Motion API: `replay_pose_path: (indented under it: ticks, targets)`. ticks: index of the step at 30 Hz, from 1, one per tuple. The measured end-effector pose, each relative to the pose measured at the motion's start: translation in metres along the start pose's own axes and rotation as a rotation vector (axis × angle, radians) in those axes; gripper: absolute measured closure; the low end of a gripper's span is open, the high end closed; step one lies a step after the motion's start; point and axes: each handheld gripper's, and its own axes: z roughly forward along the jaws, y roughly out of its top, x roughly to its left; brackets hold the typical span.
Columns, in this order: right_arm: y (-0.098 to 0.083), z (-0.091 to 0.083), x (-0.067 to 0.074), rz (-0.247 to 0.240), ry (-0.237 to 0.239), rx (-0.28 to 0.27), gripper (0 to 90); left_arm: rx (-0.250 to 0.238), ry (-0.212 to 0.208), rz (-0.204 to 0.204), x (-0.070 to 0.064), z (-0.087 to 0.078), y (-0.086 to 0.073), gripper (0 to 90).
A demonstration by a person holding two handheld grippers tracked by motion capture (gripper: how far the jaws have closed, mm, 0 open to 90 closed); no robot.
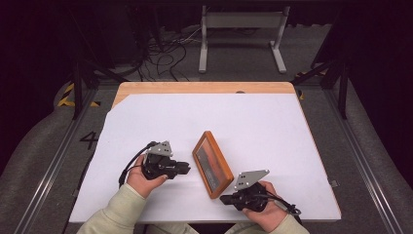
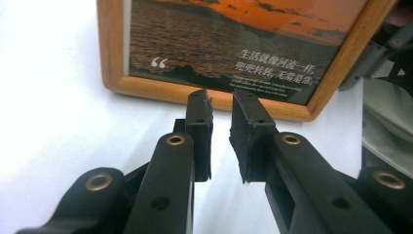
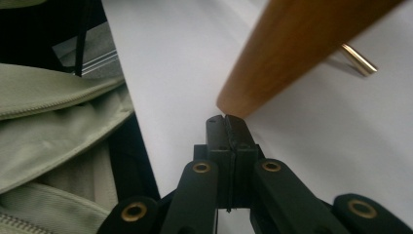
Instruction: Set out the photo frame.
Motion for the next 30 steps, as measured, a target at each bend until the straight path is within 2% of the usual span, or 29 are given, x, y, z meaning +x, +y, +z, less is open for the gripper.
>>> replay_pose_path:
  ticks: [6, 8, 14, 18, 26, 30]
  targets:
    - [0.004, 0.008, 0.008, -0.003, 0.027, -0.026, 90.0, -0.001, 0.009, -0.004, 0.001, -0.001, -0.001, 77.4]
    - [0.004, 0.011, 0.009, 0.02, 0.031, -0.041, 90.0, -0.001, 0.011, -0.002, 0.001, -0.001, -0.001, 77.4]
    - [0.004, 0.015, 0.008, 0.047, 0.011, -0.076, 90.0, 0.001, 0.008, 0.003, 0.0, 0.0, -0.001, 77.5]
    - [0.004, 0.018, 0.008, 0.05, -0.007, -0.071, 90.0, 0.001, 0.012, 0.004, 0.0, -0.001, -0.001, 77.6]
    - [0.005, 0.019, 0.006, 0.046, -0.002, -0.065, 90.0, -0.007, 0.023, -0.003, 0.001, -0.003, -0.002, 77.6]
    - [0.006, 0.017, 0.005, 0.041, -0.026, -0.058, 90.0, -0.008, 0.03, -0.01, 0.003, -0.006, -0.004, 77.6]
